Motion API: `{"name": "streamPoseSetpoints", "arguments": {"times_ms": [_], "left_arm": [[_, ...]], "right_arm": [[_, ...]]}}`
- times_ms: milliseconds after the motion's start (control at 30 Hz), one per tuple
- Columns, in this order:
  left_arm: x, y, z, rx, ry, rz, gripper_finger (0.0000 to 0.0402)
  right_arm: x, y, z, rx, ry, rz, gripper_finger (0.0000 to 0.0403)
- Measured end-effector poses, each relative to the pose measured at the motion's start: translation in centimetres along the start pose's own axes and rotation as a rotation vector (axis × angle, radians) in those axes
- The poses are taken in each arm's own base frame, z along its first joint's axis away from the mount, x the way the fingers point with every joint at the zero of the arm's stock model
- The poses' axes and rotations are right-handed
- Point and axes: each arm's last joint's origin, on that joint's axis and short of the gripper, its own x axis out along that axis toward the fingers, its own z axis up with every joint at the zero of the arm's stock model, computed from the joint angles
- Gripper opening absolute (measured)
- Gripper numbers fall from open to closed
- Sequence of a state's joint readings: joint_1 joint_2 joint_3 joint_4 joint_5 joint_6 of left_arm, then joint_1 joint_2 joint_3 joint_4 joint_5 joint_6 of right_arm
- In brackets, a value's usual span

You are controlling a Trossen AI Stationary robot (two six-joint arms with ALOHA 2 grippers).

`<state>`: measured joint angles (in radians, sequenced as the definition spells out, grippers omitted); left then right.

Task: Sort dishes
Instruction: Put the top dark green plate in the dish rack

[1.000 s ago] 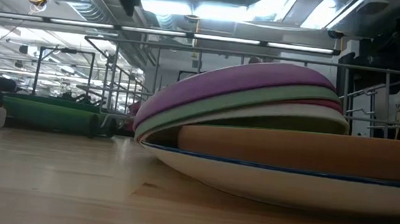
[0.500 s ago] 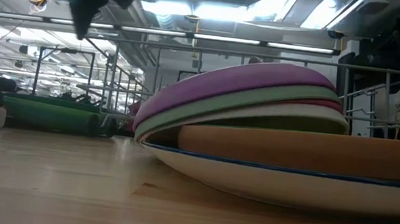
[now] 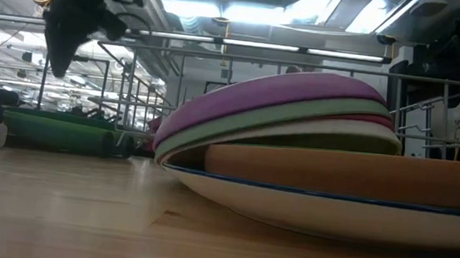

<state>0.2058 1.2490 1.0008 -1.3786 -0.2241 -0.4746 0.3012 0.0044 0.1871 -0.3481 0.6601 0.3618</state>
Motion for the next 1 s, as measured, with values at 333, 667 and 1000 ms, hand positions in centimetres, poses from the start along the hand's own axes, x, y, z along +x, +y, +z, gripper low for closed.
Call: {"name": "streamPoseSetpoints", "arguments": {"times_ms": [333,667,1000], "left_arm": [[3.5,-0.9,0.2,0.125,-0.076,-0.003,0.0198],[5.1,-0.6,-0.3,0.148,-0.097,0.142,0.0198],[5.1,-0.7,-0.2,0.16,-0.101,0.142,0.0198]], "right_arm": [[0.0,0.0,0.0,0.0,0.0,0.0,0.0088],[0.0,0.0,0.0,0.001,-0.001,0.0,0.0088],[0.0,0.0,0.0,0.001,-0.001,0.0,0.0088]]}}
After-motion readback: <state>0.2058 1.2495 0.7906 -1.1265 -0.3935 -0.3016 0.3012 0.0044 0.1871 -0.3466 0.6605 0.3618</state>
